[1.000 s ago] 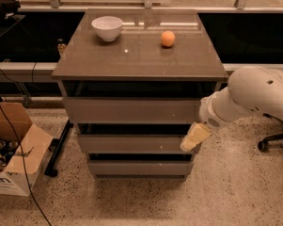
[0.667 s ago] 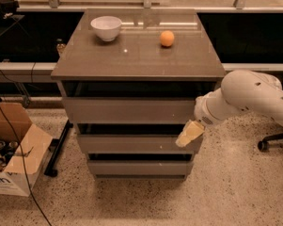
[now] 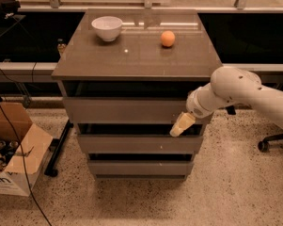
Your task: Open top drawer
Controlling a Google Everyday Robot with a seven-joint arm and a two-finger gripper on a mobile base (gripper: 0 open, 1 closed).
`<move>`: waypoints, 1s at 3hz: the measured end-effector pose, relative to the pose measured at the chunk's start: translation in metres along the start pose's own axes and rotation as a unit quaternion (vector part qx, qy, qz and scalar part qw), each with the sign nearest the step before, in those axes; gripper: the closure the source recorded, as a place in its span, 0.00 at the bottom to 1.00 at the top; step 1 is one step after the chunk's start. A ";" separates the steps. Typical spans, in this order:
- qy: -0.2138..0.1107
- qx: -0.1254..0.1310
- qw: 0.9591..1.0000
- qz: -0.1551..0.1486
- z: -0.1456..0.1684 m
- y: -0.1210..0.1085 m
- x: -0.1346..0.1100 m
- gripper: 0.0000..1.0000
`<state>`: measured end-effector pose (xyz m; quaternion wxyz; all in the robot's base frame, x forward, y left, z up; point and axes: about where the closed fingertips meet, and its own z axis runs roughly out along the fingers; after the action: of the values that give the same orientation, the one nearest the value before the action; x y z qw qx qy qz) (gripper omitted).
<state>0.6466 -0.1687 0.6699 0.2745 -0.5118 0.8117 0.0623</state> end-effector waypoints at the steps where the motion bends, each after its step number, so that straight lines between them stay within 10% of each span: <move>1: 0.002 -0.024 1.000 -0.004 0.019 0.001 -0.001 0.19; 3: 0.018 -0.037 0.999 -0.008 0.009 0.009 0.006 0.65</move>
Offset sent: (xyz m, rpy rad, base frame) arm -0.0342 -0.0094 -0.0088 -0.0648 0.1192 0.0686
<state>0.6400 -0.1657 0.6570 0.2415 -0.5289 0.8096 0.0805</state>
